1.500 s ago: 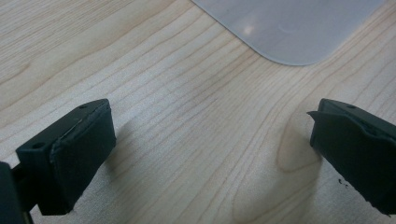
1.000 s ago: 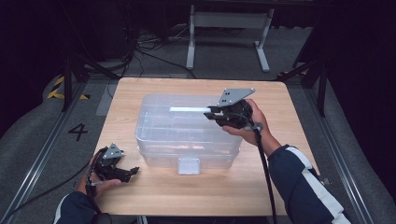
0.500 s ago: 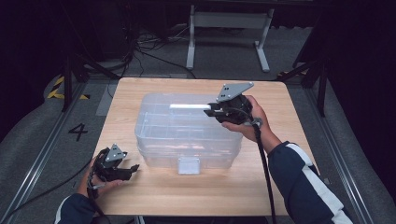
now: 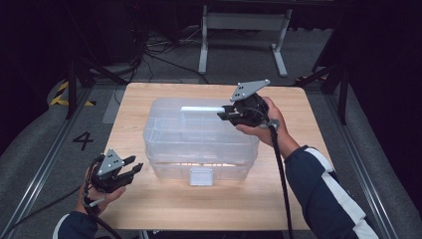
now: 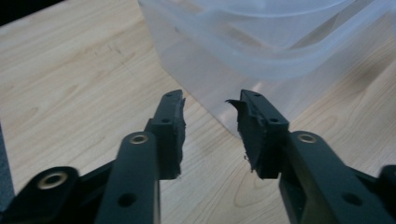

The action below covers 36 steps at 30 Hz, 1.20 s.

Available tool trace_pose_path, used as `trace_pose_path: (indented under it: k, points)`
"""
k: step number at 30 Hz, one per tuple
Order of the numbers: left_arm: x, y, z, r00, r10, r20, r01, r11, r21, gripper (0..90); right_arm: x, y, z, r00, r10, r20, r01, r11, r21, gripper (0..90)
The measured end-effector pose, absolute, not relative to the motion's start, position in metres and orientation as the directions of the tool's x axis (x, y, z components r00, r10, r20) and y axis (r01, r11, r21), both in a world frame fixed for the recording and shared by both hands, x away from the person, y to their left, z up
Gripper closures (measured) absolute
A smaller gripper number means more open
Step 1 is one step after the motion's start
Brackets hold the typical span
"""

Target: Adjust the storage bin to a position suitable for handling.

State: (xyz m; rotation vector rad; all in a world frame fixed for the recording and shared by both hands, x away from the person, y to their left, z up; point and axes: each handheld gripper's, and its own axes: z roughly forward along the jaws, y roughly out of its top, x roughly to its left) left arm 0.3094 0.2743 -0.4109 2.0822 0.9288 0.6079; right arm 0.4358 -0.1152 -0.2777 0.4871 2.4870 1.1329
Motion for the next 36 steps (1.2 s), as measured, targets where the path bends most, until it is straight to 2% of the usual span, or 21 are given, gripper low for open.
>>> trace_pose_path:
  k: [2,15,25,29,30,36]
  points:
    - [0.308,0.271,-0.405,0.618,0.776,0.124,0.396,-0.444,0.803,68.4,0.440,-0.115,-0.275,-0.876,0.452,-0.169,0.167,0.612,0.773,74.1]
    - [0.317,0.251,-0.387,0.638,0.760,0.124,0.359,-0.437,0.825,81.2,0.450,-0.114,-0.268,-0.872,0.465,-0.155,0.186,0.607,0.773,72.6]
    - [0.329,0.244,-0.386,0.641,0.761,0.102,0.358,-0.414,0.837,84.6,0.451,-0.113,-0.266,-0.863,0.478,-0.162,0.190,0.605,0.773,71.3]
    - [0.332,0.244,-0.386,0.640,0.760,0.117,0.357,-0.429,0.830,85.1,0.446,-0.113,-0.267,-0.852,0.479,-0.210,0.158,0.619,0.769,70.2]
    - [0.332,0.245,-0.386,0.639,0.761,0.108,0.358,-0.419,0.834,85.8,0.441,-0.117,-0.265,-0.840,0.493,-0.228,0.148,0.612,0.777,67.0]
    - [0.335,0.244,-0.385,0.645,0.755,0.115,0.351,-0.427,0.833,85.8,0.426,-0.144,-0.260,-0.822,0.516,-0.243,0.130,0.584,0.801,61.8]
